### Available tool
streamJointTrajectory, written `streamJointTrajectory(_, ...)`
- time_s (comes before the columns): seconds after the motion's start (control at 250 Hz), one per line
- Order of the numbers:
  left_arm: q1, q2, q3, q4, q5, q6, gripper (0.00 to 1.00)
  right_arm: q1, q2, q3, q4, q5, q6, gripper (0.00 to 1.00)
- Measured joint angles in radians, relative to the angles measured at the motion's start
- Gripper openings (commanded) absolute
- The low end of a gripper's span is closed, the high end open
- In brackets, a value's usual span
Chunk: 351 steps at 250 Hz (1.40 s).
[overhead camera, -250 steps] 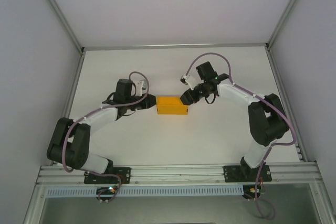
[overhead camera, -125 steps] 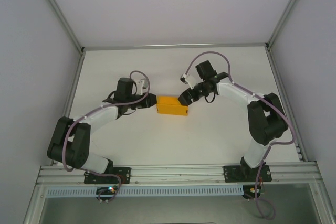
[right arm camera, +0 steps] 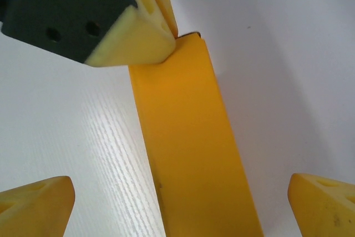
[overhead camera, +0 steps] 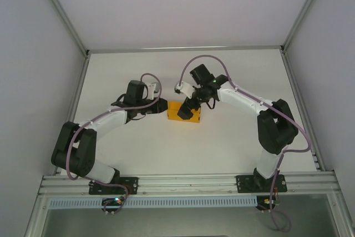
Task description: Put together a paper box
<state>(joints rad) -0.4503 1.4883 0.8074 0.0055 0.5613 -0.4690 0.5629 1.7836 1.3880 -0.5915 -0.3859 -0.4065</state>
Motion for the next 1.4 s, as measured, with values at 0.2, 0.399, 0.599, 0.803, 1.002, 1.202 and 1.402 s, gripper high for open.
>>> streamJointTrajectory(0.2, -0.003, -0.001, 0.012, -0.025, -0.01, 0.018, 0.18, -0.005, 0.015, -0.009, 0.005, 0.078, -0.06, 0.99)
streamJointTrajectory(0.399, -0.006, 0.0, 0.022, -0.044, -0.017, 0.026, 0.26, -0.008, 0.071, -0.004, -0.046, 0.047, -0.143, 0.78)
streamJointTrajectory(0.599, -0.007, -0.005, 0.055, -0.127, -0.046, 0.045, 0.5, -0.007, 0.095, 0.001, -0.067, 0.042, -0.164, 0.52)
streamJointTrajectory(0.803, -0.006, -0.154, 0.066, -0.213, -0.102, 0.056, 0.75, -0.001, 0.095, 0.025, -0.068, 0.066, -0.163, 0.3)
streamJointTrajectory(1.002, 0.016, -0.368, 0.063, -0.322, -0.244, 0.066, 1.0, 0.023, 0.069, 0.018, 0.004, 0.222, -0.12, 0.31)
streamJointTrajectory(1.202, 0.075, -0.521, 0.008, -0.369, -0.354, 0.058, 1.0, 0.046, 0.027, 0.004, 0.189, 0.52, -0.111, 0.32)
streamJointTrajectory(1.402, 0.106, -0.499, -0.05, -0.381, -0.386, 0.032, 1.0, 0.089, 0.087, -0.029, 0.362, 0.81, -0.191, 0.35)
